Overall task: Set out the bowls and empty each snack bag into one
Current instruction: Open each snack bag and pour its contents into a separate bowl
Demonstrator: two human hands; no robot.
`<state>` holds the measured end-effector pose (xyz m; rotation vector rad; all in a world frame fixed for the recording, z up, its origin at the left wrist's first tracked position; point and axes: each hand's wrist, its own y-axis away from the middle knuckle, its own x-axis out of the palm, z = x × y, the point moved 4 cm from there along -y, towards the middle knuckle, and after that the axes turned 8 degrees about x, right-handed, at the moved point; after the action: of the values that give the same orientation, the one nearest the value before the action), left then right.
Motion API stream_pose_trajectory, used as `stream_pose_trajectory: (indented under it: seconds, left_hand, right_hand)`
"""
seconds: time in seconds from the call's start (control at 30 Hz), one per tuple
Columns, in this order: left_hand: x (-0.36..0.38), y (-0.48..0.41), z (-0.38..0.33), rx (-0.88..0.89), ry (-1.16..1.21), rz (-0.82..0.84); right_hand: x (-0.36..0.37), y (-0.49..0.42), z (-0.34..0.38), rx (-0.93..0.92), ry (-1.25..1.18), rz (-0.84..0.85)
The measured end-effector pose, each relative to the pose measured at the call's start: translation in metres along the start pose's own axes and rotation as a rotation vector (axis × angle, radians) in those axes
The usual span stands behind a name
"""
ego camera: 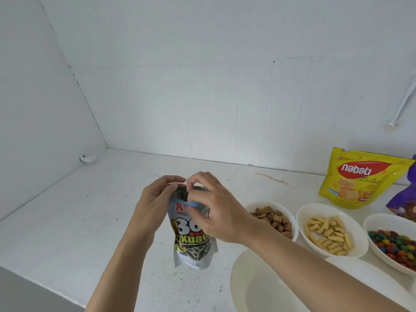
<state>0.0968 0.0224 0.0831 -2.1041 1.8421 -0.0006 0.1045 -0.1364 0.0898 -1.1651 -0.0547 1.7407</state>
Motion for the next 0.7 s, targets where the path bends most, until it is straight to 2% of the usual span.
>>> stream_pose_trajectory:
  seconds: [0.1, 0.3, 0.57, 0.7]
  left_hand:
    - [0.003, 0.007, -0.013, 0.014, 0.093, 0.013]
    - [0.029, 0.029, -0.019, 0.015, 0.221, 0.240]
    - [0.042, 0.041, 0.007, 0.049, 0.205, 0.251]
    - [0.040, 0.043, 0.009, 0.060, 0.223, 0.198]
  right_hand:
    - [-0.011, -0.009, 0.006, 0.057, -0.051, -0.070]
    - [-0.032, -0.016, 0.003, 0.151, -0.125, -0.257]
    - [-0.053, -0.012, -0.012, 0.285, -0.276, -0.496]
    - [-0.063, -0.009, -0.018, 0.329, -0.370, -0.567]
